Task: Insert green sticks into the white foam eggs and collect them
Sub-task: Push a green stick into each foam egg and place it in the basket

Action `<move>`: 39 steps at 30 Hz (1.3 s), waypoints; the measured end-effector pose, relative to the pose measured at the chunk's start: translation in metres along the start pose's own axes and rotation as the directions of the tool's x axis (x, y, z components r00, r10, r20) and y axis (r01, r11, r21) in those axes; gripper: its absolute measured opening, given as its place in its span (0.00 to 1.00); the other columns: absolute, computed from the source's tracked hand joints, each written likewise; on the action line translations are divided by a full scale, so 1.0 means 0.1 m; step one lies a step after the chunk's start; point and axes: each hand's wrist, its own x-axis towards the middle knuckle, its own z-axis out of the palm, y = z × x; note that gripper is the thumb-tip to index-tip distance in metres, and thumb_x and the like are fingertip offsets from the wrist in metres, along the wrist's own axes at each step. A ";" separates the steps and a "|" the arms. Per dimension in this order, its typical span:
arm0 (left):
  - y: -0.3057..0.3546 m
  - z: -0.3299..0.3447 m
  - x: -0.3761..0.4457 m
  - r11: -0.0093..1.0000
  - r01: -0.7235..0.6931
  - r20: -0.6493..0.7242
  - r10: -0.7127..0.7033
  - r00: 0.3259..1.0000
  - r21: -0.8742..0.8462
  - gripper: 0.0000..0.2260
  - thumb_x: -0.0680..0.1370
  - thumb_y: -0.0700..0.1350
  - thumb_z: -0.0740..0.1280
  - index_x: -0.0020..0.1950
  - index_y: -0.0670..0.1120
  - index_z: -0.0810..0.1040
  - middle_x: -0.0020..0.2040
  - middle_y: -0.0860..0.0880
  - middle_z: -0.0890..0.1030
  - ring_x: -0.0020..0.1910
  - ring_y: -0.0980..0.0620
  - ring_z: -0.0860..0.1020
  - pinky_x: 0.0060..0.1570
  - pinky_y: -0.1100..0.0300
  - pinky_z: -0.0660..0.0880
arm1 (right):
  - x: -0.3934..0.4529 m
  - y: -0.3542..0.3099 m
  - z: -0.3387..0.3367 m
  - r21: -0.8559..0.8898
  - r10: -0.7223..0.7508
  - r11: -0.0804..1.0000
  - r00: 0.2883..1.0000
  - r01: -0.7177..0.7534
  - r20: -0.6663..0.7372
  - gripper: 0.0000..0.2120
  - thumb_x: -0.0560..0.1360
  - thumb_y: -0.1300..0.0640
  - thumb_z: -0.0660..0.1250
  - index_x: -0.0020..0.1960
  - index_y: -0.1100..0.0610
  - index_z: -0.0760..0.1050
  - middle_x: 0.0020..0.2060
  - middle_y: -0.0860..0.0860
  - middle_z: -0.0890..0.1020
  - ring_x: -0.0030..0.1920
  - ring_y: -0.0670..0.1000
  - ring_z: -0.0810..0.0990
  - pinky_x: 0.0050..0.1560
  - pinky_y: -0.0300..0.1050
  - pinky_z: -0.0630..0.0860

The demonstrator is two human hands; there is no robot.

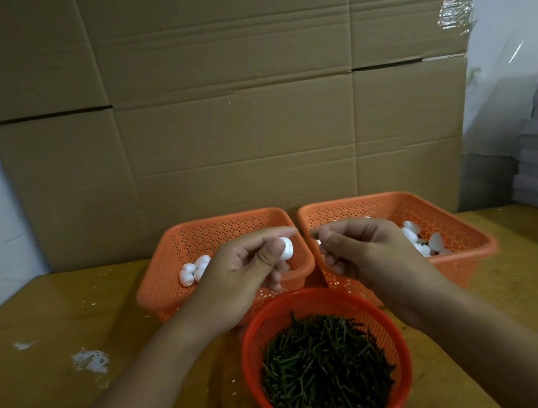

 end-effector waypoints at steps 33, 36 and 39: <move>0.09 0.01 -0.01 0.995 0.026 -0.025 -0.028 0.999 -0.093 0.08 0.72 0.45 0.74 0.51 0.49 0.84 0.49 0.45 0.85 0.46 0.49 0.84 0.42 0.61 0.81 | -0.07 -0.02 0.06 -0.367 -0.285 0.889 0.958 0.274 0.027 0.07 0.76 0.62 0.71 0.40 0.55 0.83 0.30 0.50 0.84 0.30 0.47 0.82 0.33 0.41 0.78; 0.10 0.02 -0.02 0.995 0.017 -0.024 -0.020 1.000 -0.101 0.08 0.72 0.44 0.74 0.51 0.49 0.84 0.49 0.43 0.85 0.45 0.49 0.83 0.42 0.61 0.81 | -0.07 -0.01 0.08 -0.368 -0.282 0.889 0.959 0.274 0.031 0.07 0.76 0.62 0.71 0.41 0.55 0.83 0.30 0.49 0.84 0.30 0.47 0.83 0.33 0.41 0.79; 0.10 0.03 -0.02 0.995 0.016 -0.030 -0.019 0.999 -0.095 0.10 0.72 0.44 0.74 0.52 0.47 0.83 0.49 0.43 0.85 0.44 0.49 0.83 0.42 0.61 0.81 | -0.07 0.00 0.09 -0.353 -0.277 0.896 0.960 0.270 0.032 0.07 0.76 0.62 0.71 0.41 0.55 0.83 0.30 0.48 0.84 0.30 0.46 0.82 0.33 0.39 0.78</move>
